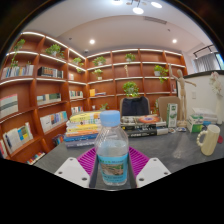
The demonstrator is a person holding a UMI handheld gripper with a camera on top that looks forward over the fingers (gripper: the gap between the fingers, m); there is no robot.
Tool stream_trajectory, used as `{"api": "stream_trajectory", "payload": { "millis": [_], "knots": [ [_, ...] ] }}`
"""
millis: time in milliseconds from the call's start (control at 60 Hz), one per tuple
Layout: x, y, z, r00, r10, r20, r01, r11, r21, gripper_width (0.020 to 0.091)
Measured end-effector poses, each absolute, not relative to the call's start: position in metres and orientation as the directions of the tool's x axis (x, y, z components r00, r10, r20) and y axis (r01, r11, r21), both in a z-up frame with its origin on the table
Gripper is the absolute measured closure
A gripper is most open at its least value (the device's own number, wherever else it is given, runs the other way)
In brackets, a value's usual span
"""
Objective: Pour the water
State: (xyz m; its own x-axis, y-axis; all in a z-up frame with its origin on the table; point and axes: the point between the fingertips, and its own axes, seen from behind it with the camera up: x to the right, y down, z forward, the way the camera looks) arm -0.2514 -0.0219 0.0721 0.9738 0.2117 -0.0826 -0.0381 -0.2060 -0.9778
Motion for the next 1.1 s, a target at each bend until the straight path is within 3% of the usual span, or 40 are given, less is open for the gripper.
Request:
{"api": "stream_trajectory", "payload": {
  "millis": [83,133,200,217,450,667,900,1100],
  "knots": [
    [-0.25,-0.021,0.072,0.976,0.208,-0.068,-0.024,-0.205,-0.978,0.0678],
    [-0.249,-0.022,0.072,0.976,0.208,-0.063,-0.019,-0.207,-0.978,0.0753],
    [-0.248,-0.022,0.072,0.976,0.206,-0.067,-0.023,-0.206,-0.978,0.0781],
    [-0.248,-0.021,0.072,0.977,0.202,-0.072,-0.029,-0.207,-0.978,0.0823],
    [-0.231,-0.02,0.073,0.98,0.176,-0.094,-0.05,-0.239,-0.97,0.0825],
    [-0.161,-0.022,0.108,0.888,0.067,-0.455,-0.429,-0.237,-0.872,0.0824],
    [-0.084,-0.013,0.165,0.487,0.039,-0.873,-0.865,-0.122,-0.488,0.082],
    [-0.032,0.007,0.179,0.091,0.075,-0.993,-0.995,-0.041,-0.094,0.0821]
  ]
}}
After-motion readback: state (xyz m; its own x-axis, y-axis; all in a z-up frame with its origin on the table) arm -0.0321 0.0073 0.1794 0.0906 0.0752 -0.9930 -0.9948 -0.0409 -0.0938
